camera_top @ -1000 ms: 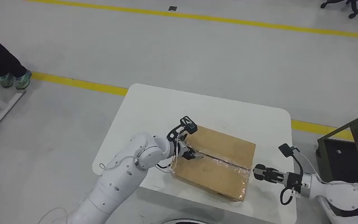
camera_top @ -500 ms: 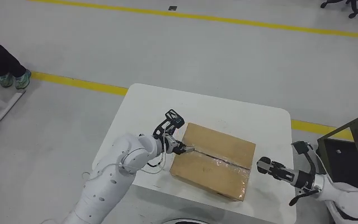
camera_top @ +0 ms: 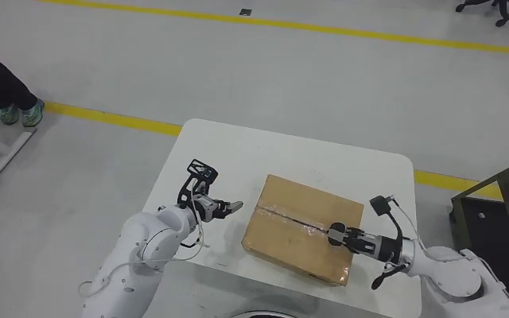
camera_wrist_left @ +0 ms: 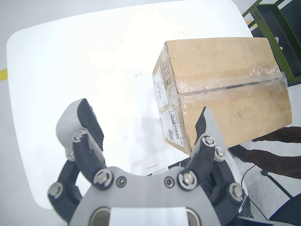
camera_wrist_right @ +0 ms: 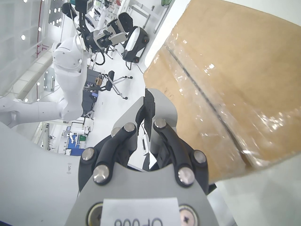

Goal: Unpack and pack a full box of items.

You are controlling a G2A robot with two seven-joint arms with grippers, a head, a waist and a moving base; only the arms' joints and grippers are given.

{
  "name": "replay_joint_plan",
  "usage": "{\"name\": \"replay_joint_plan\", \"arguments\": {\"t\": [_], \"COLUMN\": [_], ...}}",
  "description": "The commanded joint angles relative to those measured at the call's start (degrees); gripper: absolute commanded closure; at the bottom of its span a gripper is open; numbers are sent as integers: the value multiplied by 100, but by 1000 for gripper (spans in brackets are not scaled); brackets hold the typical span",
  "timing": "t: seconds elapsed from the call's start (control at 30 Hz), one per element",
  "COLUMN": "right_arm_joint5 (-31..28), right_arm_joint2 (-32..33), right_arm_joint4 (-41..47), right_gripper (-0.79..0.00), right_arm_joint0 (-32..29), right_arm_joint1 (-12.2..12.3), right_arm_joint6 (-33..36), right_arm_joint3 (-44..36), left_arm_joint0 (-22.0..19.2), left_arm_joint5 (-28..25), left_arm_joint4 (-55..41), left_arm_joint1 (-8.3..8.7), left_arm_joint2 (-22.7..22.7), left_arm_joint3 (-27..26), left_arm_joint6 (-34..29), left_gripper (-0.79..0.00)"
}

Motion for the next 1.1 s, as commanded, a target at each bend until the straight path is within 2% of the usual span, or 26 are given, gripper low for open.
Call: {"name": "replay_joint_plan", "arguments": {"t": [0.0,0.27,0.5,1.07], "right_arm_joint5": [304,1087,1474,1324], "right_arm_joint2": [-314,-1396,-1875,-1220], "right_arm_joint4": [-245,-783,-1072,-1001], "right_gripper": [0,0,0,0], "right_arm_joint0": [226,1137,1661,1280], "right_arm_joint1": [-36,-236,-368,-253], "right_arm_joint6": [-90,-524,-747,-343], "right_arm_joint3": [-18,280,839,1054], "left_arm_joint0": [-7,-7,-7,-7], "left_arm_joint5": [-3,-3,-3,-3], "left_arm_joint4": [-1,-1,-1,-1], "left_arm_joint1": [-1,-1,-1,-1], "left_arm_joint2": [7,7,7,7], "left_arm_joint3": [5,5,5,5], "left_arm_joint6": [-4,-4,-4,-4], "left_gripper": [-785,-785,-785,-785]}}
